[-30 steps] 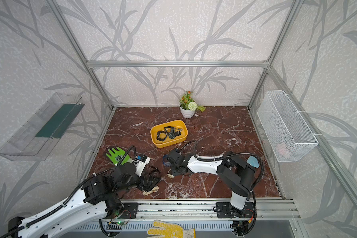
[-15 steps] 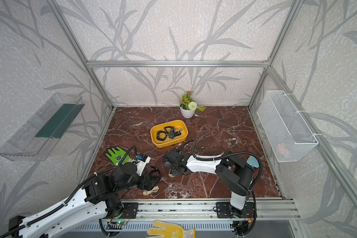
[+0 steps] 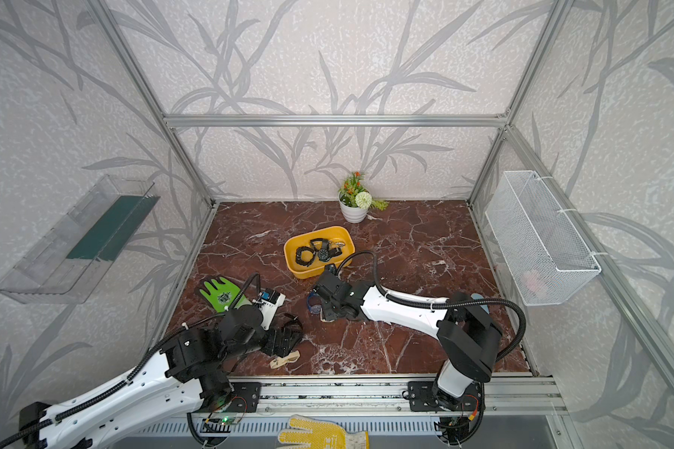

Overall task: Put the watch into the storage box
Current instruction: Pick up the watch at the center of the board, then place the watch in the storage box.

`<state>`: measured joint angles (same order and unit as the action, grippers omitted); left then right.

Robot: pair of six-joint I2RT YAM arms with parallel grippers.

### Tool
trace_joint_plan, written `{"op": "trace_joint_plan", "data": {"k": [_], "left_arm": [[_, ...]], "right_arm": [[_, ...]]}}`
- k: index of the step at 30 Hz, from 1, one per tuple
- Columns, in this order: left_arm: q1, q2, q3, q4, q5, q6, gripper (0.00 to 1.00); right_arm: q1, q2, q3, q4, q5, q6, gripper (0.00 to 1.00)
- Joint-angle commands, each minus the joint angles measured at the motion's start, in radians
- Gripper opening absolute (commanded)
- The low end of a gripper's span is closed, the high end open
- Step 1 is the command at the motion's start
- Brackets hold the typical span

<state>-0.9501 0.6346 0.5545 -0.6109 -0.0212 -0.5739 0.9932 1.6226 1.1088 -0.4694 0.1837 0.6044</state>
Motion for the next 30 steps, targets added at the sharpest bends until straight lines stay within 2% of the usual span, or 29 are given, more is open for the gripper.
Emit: {"op": "trace_joint_plan", "data": {"k": [1,11,23,30], "left_arm": [[-0.006,-0.005,0.034,0.014,-0.071,0.013,0.99],[-0.006,-0.022,0.022,0.096,-0.132,0.028,0.99],[-0.006,-0.02,0.029,0.096,-0.211,0.032,0.99],[-0.006,-0.034,0.023,0.078,-0.265,0.008,0.99]], "right_arm": [[-0.05,-0.033,0.047,-0.024,0.025,-0.082,0.06],[-0.237,0.078,0.319,0.002,-0.043,-0.267,0.07],[-0.354,0.46,0.722,-0.042,-0.107,-0.342,0.07],[-0.385,0.637,0.865,-0.074,-0.133,-0.346,0.07]]}}
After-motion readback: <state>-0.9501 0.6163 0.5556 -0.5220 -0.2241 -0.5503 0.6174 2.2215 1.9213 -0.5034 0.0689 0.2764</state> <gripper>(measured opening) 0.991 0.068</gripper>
